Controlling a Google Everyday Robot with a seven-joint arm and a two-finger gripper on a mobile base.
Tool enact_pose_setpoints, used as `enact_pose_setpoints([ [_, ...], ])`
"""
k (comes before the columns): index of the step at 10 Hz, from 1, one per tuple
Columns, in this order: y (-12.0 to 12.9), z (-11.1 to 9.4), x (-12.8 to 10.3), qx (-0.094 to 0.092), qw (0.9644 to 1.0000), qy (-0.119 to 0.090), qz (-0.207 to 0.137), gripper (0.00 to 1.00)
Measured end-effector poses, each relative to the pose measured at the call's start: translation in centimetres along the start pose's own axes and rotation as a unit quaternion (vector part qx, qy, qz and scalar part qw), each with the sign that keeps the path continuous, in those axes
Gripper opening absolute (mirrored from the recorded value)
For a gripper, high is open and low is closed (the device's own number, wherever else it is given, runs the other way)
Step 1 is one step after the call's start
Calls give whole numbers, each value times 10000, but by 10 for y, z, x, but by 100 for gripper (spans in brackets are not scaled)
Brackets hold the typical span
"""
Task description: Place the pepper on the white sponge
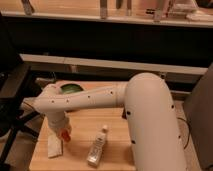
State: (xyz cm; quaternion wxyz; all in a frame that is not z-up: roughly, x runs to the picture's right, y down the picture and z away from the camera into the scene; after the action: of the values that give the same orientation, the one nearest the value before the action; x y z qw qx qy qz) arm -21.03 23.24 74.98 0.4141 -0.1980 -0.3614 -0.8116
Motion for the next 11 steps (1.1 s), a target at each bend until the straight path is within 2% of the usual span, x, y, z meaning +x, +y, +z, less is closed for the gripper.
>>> enact_pose_setpoints([
  [3,-7,3,4,-6,9999,-22,-101,3],
  [7,-13,4,6,-12,9999,-24,-150,19],
  [8,-15,4,8,-14,9999,-23,-171,20],
  [10,-17,6,8,-21,9998,-26,-192,33],
  [11,-17,6,8,-24,9998,-27,-196,45],
])
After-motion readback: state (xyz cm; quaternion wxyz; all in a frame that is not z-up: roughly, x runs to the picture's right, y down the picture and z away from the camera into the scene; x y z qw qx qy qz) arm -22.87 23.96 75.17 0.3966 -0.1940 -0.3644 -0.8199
